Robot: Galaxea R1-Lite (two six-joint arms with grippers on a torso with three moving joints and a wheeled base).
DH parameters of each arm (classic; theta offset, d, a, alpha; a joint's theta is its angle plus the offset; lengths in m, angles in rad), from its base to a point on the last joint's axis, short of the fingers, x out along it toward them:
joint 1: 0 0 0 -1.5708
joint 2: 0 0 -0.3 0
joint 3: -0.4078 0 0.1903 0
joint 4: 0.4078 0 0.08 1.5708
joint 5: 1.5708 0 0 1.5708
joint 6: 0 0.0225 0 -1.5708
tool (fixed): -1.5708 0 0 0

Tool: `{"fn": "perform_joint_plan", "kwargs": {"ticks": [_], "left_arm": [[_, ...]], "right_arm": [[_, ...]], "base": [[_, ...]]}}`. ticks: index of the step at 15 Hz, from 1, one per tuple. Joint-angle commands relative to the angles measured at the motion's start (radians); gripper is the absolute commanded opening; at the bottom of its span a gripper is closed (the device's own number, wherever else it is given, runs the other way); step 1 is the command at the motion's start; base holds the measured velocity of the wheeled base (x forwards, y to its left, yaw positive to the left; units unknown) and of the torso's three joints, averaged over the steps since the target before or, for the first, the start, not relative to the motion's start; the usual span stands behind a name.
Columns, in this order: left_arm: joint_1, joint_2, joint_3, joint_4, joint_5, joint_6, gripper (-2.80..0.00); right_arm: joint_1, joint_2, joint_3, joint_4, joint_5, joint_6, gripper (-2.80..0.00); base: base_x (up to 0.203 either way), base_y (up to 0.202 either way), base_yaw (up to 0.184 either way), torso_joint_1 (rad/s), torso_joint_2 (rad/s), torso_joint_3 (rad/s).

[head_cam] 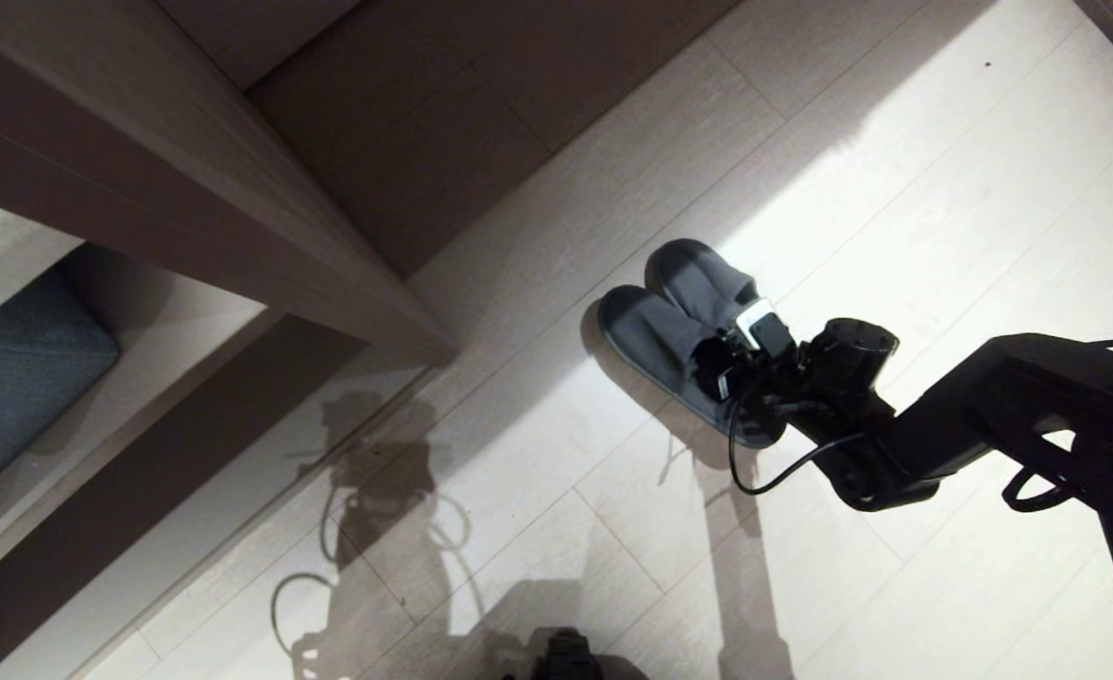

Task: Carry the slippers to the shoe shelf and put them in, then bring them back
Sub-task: Place the slippers on the floor

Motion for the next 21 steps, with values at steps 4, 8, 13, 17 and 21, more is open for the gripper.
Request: {"fn": "perform_joint_plan", "kwargs": {"ticks": [4, 8, 13, 17, 21], "left_arm": [[0.0, 0.0, 0.0, 0.0, 0.0, 0.001, -2.8], [0.0, 0.0, 0.0, 0.0, 0.0, 0.001, -2.8], [0.0, 0.0, 0.0, 0.0, 0.0, -0.002, -2.8], [0.0, 0.0, 0.0, 0.0, 0.0, -0.002, -2.8], [0.0, 0.0, 0.0, 0.0, 0.0, -0.002, -2.8]], "right_arm": [[-0.003, 0.062, -0.071, 0.008, 0.016, -0.02, -2.8], [-0.015, 0.072, -0.053, 0.042, 0.026, -0.032, -2.8], [-0.018, 0.099, -0.067, 0.043, 0.021, -0.014, 0.0], [-0.027, 0.093, -0.049, 0.049, 0.026, -0.016, 0.0], [-0.03, 0.06, 0.039, 0.049, 0.044, -0.022, 0.0]], "base": [[0.0, 0.0, 0.0, 0.0, 0.0, 0.0], [0.0, 0.0, 0.0, 0.0, 0.0, 0.0], [0.0, 0.0, 0.0, 0.0, 0.0, 0.0], [0.0, 0.0, 0.0, 0.0, 0.0, 0.0], [0.0, 0.0, 0.0, 0.0, 0.0, 0.0]]}}
